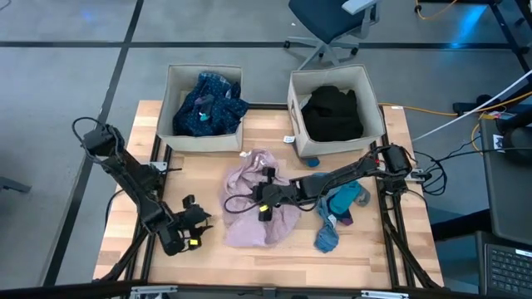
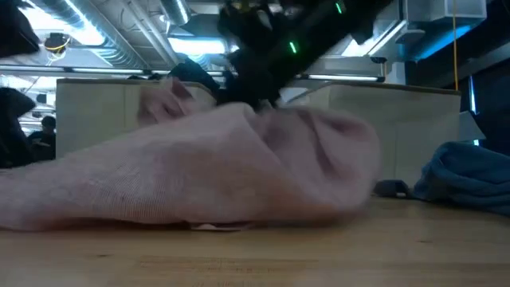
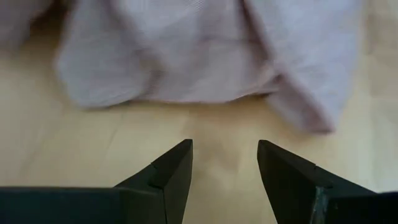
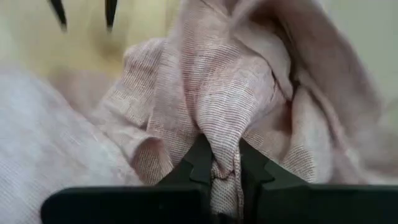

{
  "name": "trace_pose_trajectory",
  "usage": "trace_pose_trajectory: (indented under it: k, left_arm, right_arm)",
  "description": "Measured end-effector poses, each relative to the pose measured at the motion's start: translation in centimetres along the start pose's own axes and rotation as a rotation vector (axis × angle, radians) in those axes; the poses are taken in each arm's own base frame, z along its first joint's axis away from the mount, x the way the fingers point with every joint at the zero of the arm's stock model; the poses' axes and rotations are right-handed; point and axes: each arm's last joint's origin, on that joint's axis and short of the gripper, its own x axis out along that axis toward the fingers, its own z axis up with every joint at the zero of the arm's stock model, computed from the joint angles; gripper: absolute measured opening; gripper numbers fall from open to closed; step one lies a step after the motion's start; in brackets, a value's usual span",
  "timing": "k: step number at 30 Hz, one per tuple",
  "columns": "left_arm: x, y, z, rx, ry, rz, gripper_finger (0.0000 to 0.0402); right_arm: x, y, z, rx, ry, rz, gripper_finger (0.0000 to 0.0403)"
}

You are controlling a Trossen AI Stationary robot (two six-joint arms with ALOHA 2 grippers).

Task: Sort clothes
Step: Put the pink polo shirt into the left brown laundry organizer

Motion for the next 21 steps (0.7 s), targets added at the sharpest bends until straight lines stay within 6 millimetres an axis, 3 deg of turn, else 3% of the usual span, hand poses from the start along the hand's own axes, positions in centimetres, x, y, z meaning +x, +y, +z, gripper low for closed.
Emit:
trace_pose_trajectory:
  k: [11,21]
  left_arm:
    - [-3.0,-0.3,0.2,0.129,-0.164,-0.050,0.0172]
    - [-3.8,0.2,-0.7,0.148,-0.140,-0.041,0.0172]
  right_arm:
    - [-3.6,-3.2,10.1,-0.158,-0.090,-0.089,0.0030]
    - [-9.9,-11.3,19.8,-0.188,-0.378,-0.229,0.0030]
